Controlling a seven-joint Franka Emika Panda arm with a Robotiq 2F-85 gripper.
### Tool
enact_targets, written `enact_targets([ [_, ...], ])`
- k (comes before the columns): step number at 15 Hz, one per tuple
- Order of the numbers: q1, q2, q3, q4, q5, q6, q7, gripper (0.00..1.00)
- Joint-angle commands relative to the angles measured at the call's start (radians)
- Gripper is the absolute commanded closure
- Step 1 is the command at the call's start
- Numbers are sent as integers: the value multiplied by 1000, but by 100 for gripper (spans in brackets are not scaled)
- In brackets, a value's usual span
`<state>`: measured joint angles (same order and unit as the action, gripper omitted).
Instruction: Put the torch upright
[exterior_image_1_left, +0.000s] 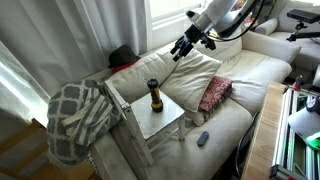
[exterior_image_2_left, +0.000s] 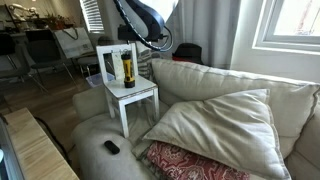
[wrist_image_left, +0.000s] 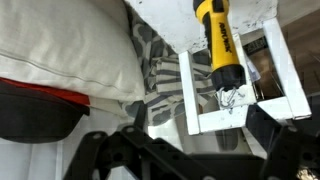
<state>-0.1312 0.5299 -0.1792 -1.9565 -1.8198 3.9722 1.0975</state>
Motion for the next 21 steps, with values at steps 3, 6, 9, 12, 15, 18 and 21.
enact_targets([
  [3, 122, -127, -104, 1, -351, 20, 381, 0],
  [6, 158, -163, -126, 20, -481, 43, 520, 0],
  [9, 159, -196, -108, 32, -546, 83, 564, 0],
  [12, 159, -227, -93, 36, -578, 109, 567, 0],
  [15, 133, -217, -74, 40, -547, 106, 529, 0],
  [18, 133, -231, -68, 41, -556, 109, 529, 0],
  [21, 133, -231, -68, 41, -557, 109, 529, 0],
])
